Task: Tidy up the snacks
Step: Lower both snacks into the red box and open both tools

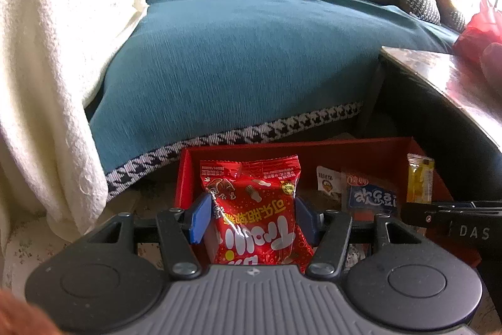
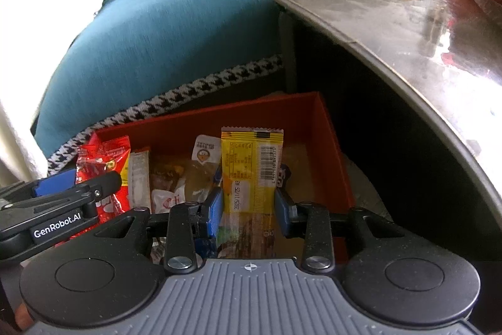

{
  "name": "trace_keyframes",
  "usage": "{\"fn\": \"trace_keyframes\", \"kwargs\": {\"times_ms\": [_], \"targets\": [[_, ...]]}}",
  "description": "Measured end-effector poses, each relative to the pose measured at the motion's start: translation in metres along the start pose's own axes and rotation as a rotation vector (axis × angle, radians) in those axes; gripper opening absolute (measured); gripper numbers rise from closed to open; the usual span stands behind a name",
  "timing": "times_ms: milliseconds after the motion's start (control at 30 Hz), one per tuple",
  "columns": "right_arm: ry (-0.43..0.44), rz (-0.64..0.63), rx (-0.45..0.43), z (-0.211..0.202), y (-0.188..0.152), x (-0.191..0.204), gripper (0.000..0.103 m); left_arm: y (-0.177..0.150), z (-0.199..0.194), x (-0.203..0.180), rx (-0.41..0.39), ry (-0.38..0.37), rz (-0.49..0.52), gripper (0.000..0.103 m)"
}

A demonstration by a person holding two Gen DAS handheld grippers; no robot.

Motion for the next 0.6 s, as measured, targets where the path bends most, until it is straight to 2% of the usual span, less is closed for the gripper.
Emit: {"fn": "trace_keyframes", "kwargs": {"times_ms": [600], "targets": [[-0.024,0.005,0.036,0.012,-0.006,-0.005,0.045,-0.005,0.013,0.001,0.02,0.025,0.009,0.051]]}}
Point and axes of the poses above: each gripper's, at about its wrist camera, not at the fingertips, and z roughly the way its jaws point, x to its left, y to its top, the point moved 3 cm from there along z, roughly the way its jaws point, and after that the axes turned 9 degrees about -z, right-handed, at the moved point
